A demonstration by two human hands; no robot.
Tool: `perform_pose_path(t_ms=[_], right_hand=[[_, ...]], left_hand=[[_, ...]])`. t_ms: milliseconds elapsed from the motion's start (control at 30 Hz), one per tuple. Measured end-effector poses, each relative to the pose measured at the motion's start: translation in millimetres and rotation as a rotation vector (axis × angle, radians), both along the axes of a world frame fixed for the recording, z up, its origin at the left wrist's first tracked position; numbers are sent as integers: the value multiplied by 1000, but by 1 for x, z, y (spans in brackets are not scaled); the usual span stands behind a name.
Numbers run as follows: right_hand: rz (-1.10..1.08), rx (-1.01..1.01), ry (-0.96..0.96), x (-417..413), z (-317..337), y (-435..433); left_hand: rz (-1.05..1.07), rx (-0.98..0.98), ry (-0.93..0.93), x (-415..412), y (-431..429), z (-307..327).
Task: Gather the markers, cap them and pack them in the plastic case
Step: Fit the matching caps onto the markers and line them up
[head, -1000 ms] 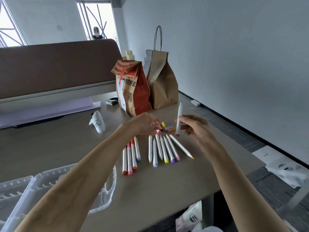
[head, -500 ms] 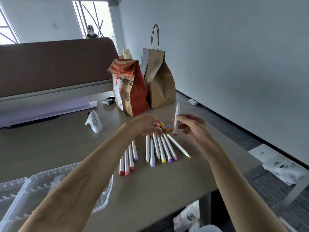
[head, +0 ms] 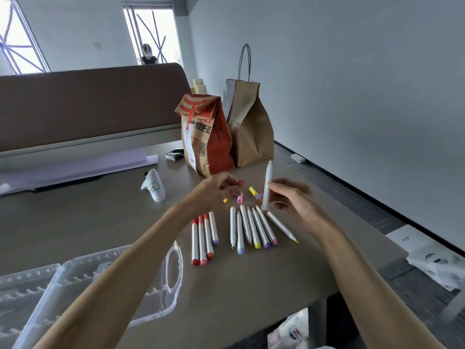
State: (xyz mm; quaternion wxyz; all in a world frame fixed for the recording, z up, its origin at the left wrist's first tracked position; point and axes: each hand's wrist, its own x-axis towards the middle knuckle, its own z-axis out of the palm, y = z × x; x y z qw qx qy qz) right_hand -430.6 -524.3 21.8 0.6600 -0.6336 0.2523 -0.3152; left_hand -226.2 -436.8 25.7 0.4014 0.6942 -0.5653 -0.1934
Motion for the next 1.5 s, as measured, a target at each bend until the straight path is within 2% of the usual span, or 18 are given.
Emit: perform_pose_path(t_ms=[167, 267, 400, 600, 733, 933, 1233, 1500], right_hand=[[116, -103, -80, 14, 5, 23], [147, -268, -88, 30, 8, 39], [-53, -380, -255, 40, -4, 53], [-117, -268, -346, 35, -6, 58], [-67, -223, -375, 36, -5, 59], [-42, -247, -329, 35, -4, 60], [6, -247, -290, 34, -3, 60], [26, -233, -300, 34, -6, 58]], left_hand=[[86, -182, 183, 4, 65, 7], [114, -275, 298, 7, 95, 8], [108, -326, 371, 12, 112, 10], [97, -338, 356, 14, 112, 9], [96, -324, 351, 13, 110, 6], [63, -327, 257, 6, 110, 8], [30, -276, 335, 1, 108, 4], [26, -329, 436, 0, 105, 2]])
